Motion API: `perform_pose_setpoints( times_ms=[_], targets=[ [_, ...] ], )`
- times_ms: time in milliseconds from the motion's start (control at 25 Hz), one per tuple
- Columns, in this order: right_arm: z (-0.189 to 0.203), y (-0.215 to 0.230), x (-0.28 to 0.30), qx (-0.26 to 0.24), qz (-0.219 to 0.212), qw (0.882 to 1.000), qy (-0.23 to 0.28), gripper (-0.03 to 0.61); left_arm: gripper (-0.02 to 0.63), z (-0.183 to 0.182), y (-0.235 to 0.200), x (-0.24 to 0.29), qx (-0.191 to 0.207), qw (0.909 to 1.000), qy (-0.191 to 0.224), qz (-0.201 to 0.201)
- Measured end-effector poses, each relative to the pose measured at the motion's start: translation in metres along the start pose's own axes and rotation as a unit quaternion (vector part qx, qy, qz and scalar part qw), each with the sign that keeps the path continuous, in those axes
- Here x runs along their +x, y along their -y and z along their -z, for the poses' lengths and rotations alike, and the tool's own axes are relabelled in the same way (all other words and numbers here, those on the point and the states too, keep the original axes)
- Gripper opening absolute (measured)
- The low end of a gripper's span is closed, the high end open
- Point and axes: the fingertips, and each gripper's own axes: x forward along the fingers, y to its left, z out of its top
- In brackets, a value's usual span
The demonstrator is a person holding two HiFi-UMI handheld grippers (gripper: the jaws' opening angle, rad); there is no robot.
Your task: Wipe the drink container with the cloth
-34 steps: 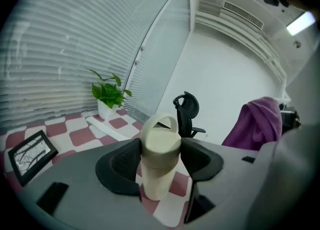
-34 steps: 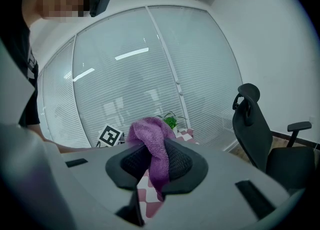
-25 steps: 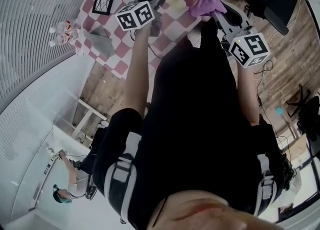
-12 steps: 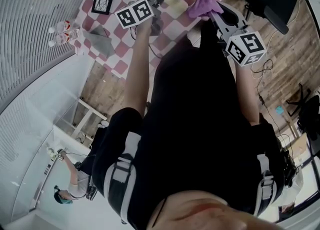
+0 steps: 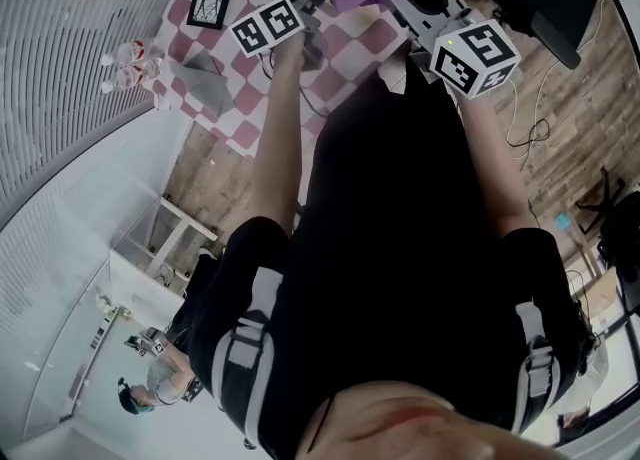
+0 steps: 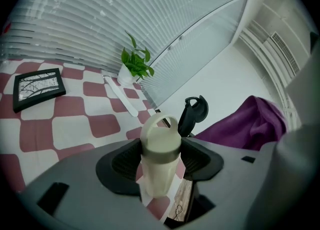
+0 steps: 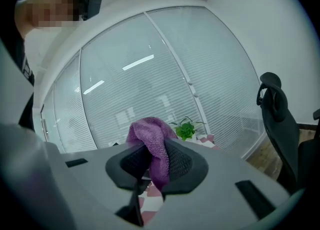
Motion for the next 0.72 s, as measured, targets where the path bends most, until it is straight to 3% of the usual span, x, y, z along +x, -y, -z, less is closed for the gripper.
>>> perform_pose_setpoints(
  times_ms=[280,720],
  targets=[
    [-0.017,-0.010,0.034,0.006,-0.028,0.999,0.029,0.089,0.270,0.003,-0.007,-0.007,-0.021,0.9997,0.012,0.004],
    [0.076,0.006,0.071,0.035,-0.011,0.998,-0.049,0.089,0.270,0.008,-0.009,-0.014,-0.027,0.9995,0.018,0.005]
  ],
)
